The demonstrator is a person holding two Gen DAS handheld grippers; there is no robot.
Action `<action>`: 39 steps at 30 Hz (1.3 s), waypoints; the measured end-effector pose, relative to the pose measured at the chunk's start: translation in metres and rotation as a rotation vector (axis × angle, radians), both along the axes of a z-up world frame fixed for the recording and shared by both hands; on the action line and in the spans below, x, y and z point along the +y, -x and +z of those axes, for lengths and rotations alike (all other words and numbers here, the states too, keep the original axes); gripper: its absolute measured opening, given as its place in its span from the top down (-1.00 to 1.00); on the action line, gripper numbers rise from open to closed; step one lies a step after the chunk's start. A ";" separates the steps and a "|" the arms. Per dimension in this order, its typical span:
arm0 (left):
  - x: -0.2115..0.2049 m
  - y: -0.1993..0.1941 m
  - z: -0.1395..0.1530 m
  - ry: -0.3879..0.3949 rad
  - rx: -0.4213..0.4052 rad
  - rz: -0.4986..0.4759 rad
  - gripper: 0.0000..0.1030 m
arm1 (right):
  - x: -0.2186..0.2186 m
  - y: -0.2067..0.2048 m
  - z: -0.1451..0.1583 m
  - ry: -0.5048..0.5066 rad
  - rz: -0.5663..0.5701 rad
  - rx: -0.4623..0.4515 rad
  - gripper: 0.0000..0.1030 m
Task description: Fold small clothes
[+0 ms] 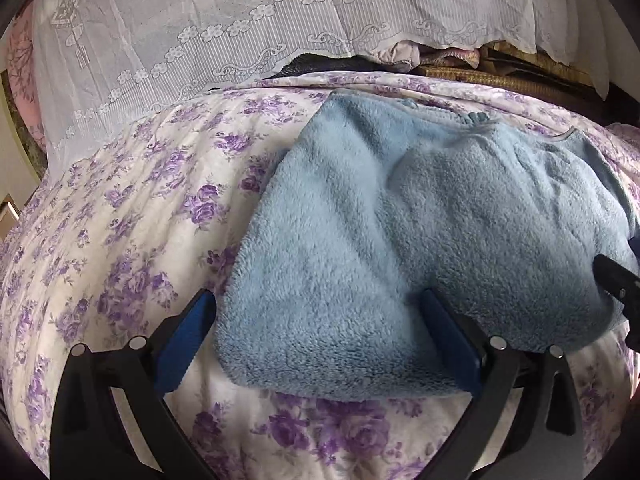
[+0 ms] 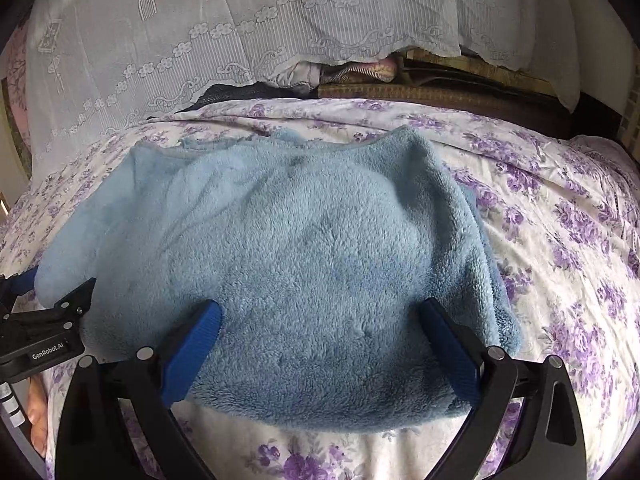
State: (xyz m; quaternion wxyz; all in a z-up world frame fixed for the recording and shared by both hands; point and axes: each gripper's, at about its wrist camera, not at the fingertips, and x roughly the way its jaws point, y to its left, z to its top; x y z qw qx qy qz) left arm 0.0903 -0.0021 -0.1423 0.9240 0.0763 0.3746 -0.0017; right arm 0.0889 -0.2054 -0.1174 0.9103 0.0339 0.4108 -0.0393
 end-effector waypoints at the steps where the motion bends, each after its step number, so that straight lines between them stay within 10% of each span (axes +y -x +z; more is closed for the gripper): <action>1: 0.000 0.000 0.000 0.000 0.000 0.000 -0.92 | 0.000 -0.001 0.000 -0.002 0.000 -0.001 -0.93; 18: 0.002 -0.001 0.000 0.014 0.009 0.000 -0.92 | -0.019 0.048 0.013 -0.138 -0.062 -0.088 -0.93; 30: 0.006 -0.003 -0.002 0.049 0.028 0.001 -0.92 | -0.063 0.089 -0.008 -0.523 -0.182 -0.092 -0.93; 39: 0.005 -0.002 -0.002 0.040 0.022 0.001 -0.92 | -0.065 0.084 -0.012 -0.536 -0.201 -0.106 -0.93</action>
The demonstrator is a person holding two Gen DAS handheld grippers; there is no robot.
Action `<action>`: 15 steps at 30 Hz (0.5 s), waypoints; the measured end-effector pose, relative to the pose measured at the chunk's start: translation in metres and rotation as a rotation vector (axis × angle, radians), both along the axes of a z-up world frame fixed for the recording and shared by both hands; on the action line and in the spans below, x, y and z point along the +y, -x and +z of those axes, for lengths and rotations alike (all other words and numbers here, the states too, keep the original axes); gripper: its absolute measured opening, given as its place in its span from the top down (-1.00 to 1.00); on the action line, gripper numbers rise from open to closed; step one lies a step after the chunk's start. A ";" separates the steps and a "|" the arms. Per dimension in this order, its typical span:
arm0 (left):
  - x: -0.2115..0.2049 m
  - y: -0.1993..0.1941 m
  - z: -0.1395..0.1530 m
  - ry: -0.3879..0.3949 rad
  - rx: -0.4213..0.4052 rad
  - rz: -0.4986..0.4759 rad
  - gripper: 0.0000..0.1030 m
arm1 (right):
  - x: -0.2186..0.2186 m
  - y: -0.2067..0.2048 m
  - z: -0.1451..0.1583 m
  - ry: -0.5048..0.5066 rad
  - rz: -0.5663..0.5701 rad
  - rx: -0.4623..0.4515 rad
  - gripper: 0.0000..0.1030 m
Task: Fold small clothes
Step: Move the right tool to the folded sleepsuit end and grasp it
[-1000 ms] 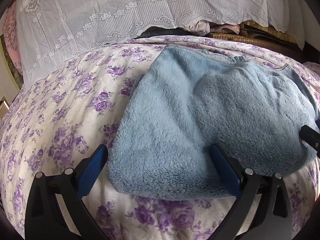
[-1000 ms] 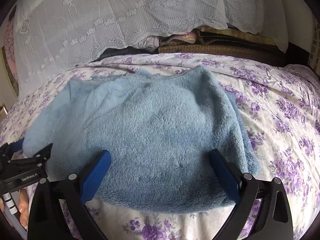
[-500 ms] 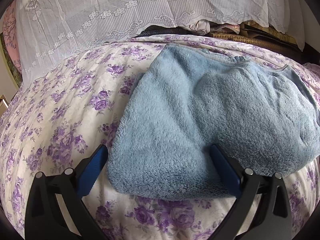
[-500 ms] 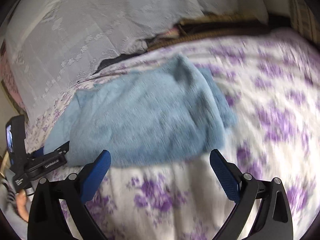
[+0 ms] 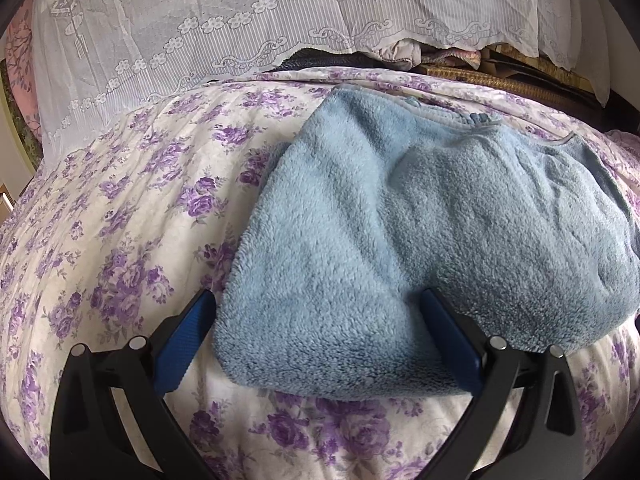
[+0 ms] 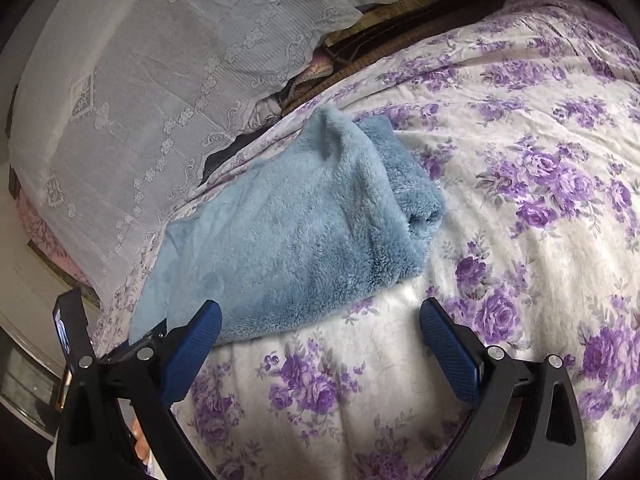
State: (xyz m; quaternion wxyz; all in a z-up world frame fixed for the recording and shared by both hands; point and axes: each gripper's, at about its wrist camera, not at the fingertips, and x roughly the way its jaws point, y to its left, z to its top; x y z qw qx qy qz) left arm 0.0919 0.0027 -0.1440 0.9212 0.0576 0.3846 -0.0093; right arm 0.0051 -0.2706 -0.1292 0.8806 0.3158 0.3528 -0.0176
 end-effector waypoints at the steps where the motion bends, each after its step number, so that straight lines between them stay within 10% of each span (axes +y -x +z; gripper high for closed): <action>1: 0.000 0.000 0.000 0.000 0.000 0.000 -0.92 | -0.004 -0.002 0.000 -0.014 -0.016 0.004 -0.93; 10: 0.000 0.000 0.000 0.002 0.001 0.001 -0.92 | -0.023 -0.044 -0.004 -0.205 -0.125 0.006 -0.92; 15: 0.000 0.000 0.000 0.003 0.002 0.000 -0.92 | -0.027 -0.073 -0.017 -0.327 -0.173 -0.058 -0.27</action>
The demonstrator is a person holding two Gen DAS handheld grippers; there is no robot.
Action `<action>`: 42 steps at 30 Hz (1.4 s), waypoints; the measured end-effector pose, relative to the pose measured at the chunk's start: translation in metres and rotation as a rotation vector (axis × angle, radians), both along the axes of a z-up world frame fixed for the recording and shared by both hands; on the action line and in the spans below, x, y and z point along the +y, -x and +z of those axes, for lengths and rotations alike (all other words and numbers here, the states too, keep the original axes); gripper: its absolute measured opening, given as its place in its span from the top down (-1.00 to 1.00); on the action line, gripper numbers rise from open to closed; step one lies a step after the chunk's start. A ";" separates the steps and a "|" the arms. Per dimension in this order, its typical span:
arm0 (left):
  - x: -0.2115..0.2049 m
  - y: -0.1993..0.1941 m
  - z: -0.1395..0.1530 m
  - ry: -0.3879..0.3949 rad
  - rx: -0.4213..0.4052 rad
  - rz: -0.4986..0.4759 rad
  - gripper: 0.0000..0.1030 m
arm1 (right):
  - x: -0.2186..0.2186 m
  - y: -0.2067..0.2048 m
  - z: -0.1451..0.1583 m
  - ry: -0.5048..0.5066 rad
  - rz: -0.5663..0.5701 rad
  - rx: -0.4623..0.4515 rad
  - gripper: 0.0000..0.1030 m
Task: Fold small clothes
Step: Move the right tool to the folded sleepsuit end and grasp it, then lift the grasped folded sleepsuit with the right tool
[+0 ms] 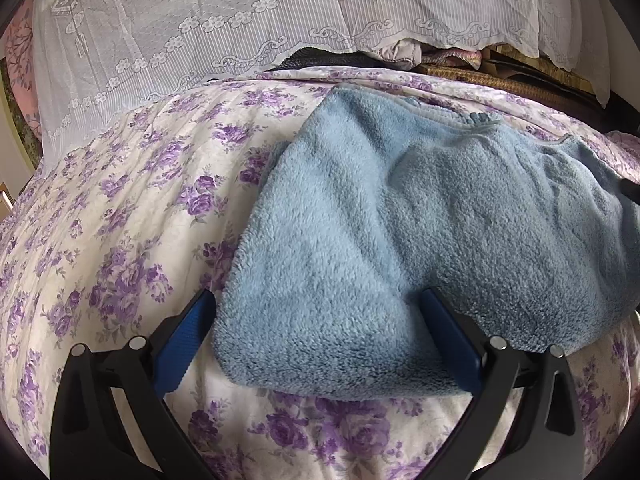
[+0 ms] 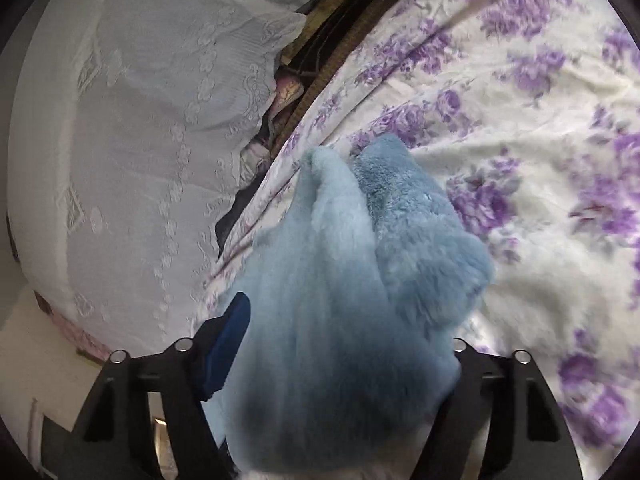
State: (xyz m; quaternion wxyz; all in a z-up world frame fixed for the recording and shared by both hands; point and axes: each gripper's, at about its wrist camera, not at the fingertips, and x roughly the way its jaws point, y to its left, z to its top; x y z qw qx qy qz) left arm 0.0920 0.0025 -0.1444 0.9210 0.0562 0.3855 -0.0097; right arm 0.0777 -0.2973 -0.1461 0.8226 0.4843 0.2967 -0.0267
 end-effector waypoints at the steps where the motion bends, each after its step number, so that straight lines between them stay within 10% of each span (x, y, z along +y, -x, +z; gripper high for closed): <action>1: 0.000 0.000 0.000 0.000 0.000 0.000 -0.92 | 0.002 -0.002 -0.002 0.036 -0.001 -0.006 -0.19; 10: -0.001 0.001 0.001 -0.013 -0.015 0.004 -0.92 | 0.001 0.005 -0.008 0.067 0.016 -0.011 0.20; 23: 0.027 -0.016 0.022 0.054 0.045 0.047 -0.92 | 0.001 0.004 -0.009 0.071 0.009 -0.011 0.16; 36: 0.023 -0.019 0.001 -0.040 -0.012 0.009 -0.92 | 0.006 0.002 -0.008 0.125 0.006 0.009 0.21; 42: 0.024 -0.017 0.003 -0.039 -0.015 0.006 -0.92 | 0.017 -0.018 -0.002 0.195 -0.035 0.159 0.06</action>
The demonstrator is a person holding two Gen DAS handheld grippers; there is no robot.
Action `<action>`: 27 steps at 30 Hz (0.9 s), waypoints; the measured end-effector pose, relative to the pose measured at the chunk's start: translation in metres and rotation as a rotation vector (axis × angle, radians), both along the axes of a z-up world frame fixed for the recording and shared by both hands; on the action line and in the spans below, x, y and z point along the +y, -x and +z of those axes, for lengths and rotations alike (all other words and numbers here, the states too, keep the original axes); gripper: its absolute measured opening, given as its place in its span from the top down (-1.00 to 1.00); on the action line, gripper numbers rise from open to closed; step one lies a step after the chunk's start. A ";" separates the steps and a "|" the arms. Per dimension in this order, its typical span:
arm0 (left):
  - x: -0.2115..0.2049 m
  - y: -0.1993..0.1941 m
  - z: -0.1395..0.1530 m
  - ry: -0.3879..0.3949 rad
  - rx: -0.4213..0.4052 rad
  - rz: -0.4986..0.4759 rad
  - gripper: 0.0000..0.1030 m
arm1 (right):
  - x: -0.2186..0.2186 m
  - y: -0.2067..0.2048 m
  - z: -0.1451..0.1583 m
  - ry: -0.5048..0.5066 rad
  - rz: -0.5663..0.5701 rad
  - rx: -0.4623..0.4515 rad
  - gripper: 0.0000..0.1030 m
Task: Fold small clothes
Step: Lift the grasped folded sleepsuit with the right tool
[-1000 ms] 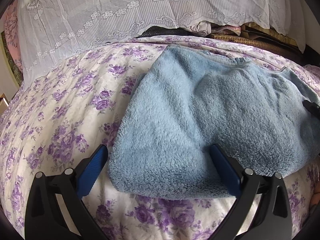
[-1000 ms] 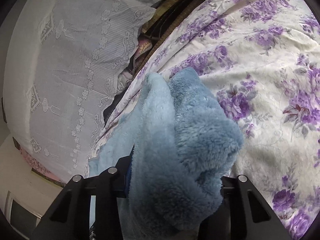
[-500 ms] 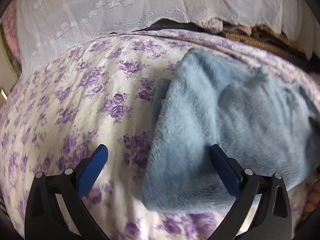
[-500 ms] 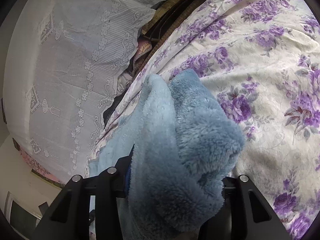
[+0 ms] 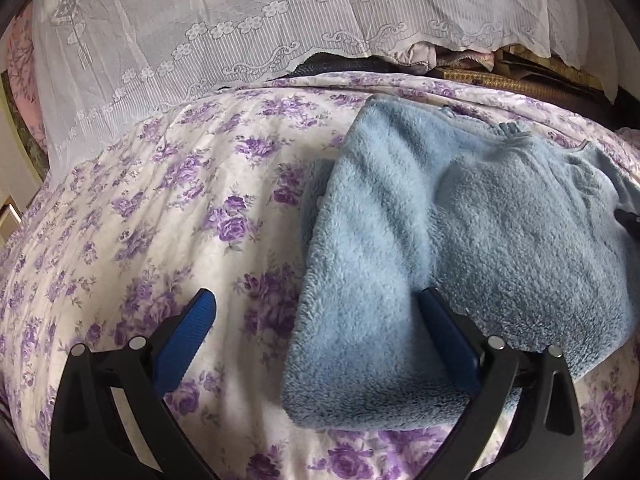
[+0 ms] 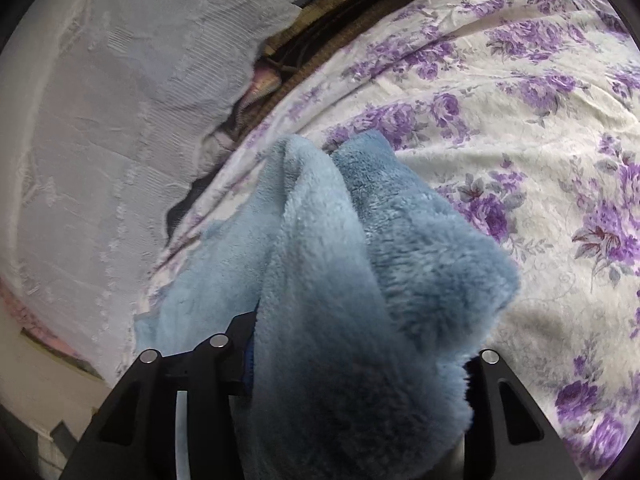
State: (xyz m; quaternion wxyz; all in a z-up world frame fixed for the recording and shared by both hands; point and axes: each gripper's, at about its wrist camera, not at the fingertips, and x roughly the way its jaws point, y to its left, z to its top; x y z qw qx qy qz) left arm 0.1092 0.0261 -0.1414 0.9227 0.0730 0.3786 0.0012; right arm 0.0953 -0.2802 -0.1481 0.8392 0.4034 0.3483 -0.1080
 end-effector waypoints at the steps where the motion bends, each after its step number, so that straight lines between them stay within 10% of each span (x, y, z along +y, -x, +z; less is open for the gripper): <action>1: 0.001 -0.001 0.000 0.008 0.005 0.000 -0.92 | 0.001 -0.004 0.001 -0.008 -0.026 0.029 0.05; 9: 0.003 -0.003 -0.002 0.017 0.017 0.000 -0.92 | 0.027 0.006 -0.003 0.115 -0.202 -0.017 0.14; 13: 0.003 -0.003 -0.002 0.018 0.018 0.000 -0.92 | 0.012 0.015 -0.006 0.014 -0.196 -0.081 0.28; 27: 0.006 0.000 0.003 0.031 0.015 0.004 -0.92 | 0.034 0.008 0.036 0.127 -0.086 -0.177 0.34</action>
